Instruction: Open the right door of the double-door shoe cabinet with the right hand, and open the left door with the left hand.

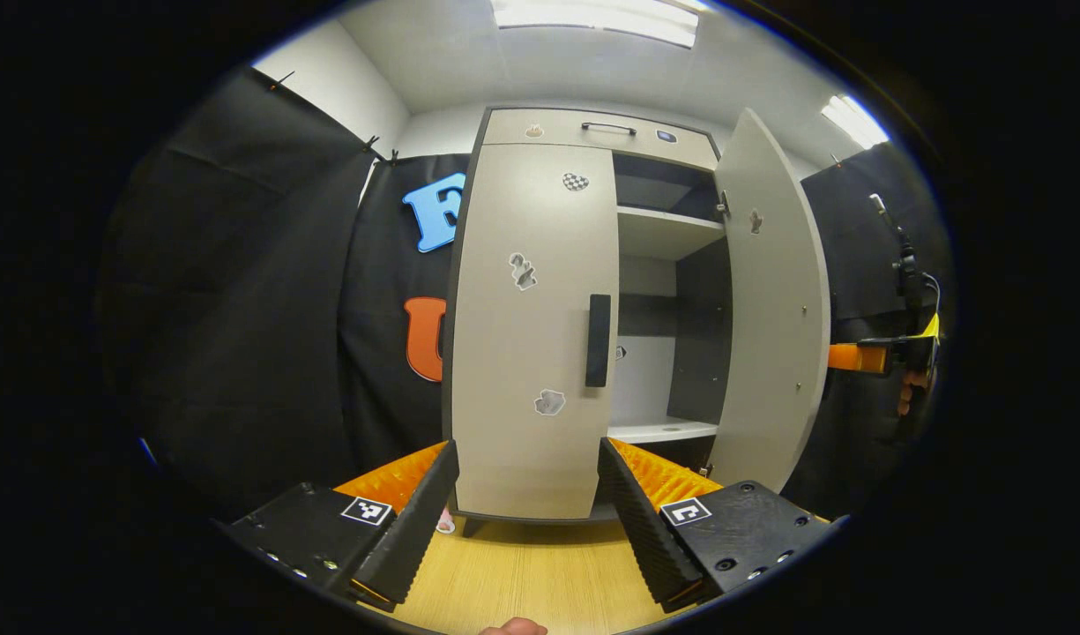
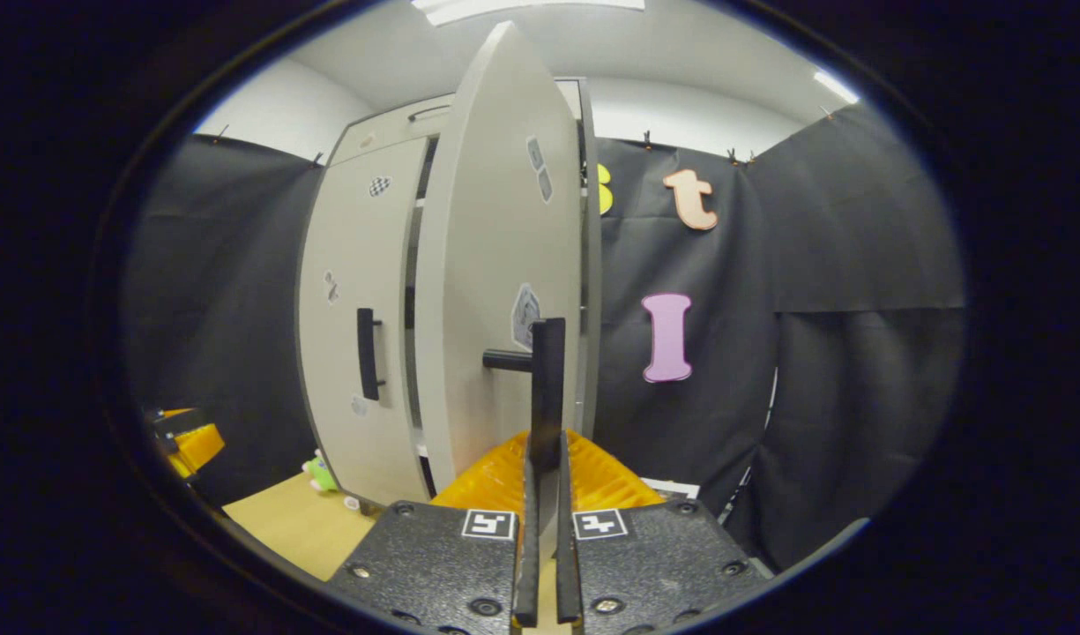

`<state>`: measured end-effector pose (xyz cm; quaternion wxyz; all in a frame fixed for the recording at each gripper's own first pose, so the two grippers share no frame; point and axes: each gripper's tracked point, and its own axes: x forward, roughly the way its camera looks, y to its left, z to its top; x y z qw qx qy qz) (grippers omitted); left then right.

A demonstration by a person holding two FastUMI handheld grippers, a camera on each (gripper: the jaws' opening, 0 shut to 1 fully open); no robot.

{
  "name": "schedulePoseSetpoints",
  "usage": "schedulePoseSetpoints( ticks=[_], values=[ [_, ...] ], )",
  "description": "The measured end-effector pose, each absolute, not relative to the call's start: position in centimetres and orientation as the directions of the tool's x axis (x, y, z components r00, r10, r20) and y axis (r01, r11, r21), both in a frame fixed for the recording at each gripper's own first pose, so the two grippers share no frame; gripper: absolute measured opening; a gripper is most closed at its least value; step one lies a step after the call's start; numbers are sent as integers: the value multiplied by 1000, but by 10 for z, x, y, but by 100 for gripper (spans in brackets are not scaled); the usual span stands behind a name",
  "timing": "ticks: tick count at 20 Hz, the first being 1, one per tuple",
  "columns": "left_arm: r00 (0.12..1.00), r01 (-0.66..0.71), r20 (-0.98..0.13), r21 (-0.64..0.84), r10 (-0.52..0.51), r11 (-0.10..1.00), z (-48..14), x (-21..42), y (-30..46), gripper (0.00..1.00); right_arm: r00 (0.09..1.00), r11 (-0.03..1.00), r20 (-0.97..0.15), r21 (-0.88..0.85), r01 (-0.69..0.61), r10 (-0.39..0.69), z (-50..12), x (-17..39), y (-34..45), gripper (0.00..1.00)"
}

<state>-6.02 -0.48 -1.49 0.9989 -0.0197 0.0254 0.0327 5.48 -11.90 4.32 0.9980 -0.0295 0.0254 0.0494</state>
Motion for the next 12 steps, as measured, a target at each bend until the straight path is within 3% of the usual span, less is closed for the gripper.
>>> schedulePoseSetpoints(
  ticks=[4, 8, 12],
  values=[
    [997, -59, -43, -47, 57, 997, -11, -57, -9, 95, 999, 999, -47, -39, -14, 12, 45, 62, -154, 6],
    [997, -62, -45, -27, 61, 998, -11, -55, -8, 95, 996, 997, -43, 37, -70, 72, 40, 65, -160, 4],
    [997, -58, -46, -29, 57, 998, -13, -58, -10, 95, 999, 1000, -41, 8, -23, 23, 41, 55, -162, 4]
  ],
)
